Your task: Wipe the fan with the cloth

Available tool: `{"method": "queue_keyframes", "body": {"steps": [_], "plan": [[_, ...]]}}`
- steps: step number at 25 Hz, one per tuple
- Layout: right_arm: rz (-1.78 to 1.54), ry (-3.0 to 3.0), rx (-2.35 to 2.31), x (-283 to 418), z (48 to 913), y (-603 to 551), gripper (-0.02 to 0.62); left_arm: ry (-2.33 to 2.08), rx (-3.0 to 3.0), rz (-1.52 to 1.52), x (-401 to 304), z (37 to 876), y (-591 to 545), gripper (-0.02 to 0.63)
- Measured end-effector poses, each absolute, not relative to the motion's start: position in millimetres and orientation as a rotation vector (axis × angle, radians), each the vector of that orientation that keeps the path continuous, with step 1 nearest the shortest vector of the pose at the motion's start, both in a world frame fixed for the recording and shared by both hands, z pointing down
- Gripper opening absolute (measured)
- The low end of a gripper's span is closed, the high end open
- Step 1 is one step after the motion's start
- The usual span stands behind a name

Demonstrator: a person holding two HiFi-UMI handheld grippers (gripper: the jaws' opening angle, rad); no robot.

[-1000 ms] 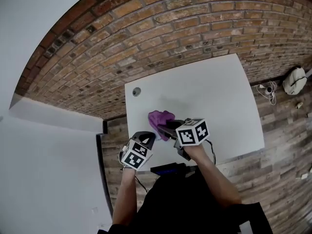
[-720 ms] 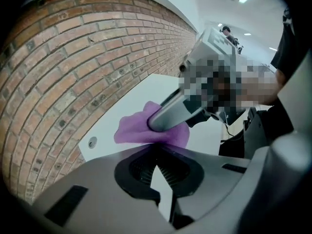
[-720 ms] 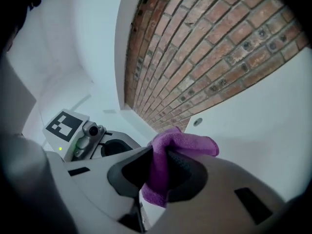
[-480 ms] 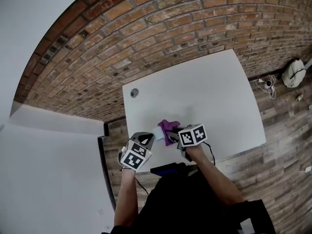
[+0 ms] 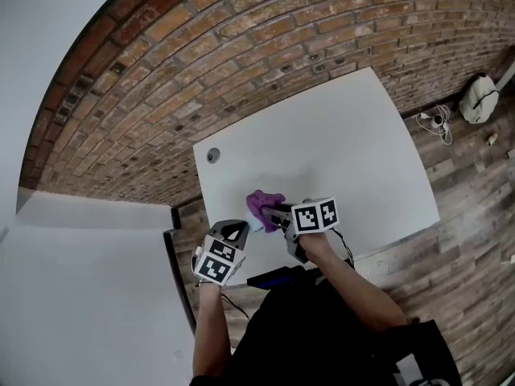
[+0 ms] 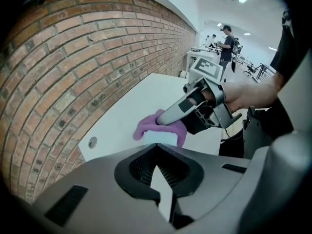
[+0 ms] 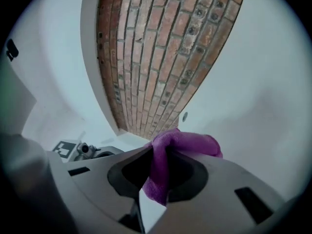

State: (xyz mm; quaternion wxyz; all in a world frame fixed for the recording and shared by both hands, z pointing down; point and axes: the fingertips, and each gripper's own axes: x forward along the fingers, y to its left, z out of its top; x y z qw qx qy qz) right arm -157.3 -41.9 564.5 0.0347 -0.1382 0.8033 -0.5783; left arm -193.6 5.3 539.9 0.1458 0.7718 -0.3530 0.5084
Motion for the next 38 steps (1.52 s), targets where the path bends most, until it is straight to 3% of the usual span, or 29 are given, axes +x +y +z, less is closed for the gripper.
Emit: {"method": "queue_keyframes", "body": {"steps": [6,10,15,25,30,38], "plan": [[-1.841,2.674,-0.574,-154,629,-23,0.063,-1.027,2.224,1.448,-194,540,6,0.002],[-1.777,2.582,-0.694,-140,621,-59,0.063,-1.036,2.227,1.440,-194,539,4,0.002],[-1.992,2.313,-0.359,-170,599,-57,0.063,-1.045,2.221,1.457,-192,540,5,0.002],[-2.156,2.298,-0.218,-147,610,13,0.063,-1.066,2.221,1.441,-192,540,6,0.002],[-1.923,2.395,-0.581,-110,610,-46,0.063,-1.074,2.226,1.429,-194,540,5,0.002],[-1.942,2.545,-0.557,-165,635,-42,0.063,-1.081,2.229,1.417,-190,540,6,0.002]]}}
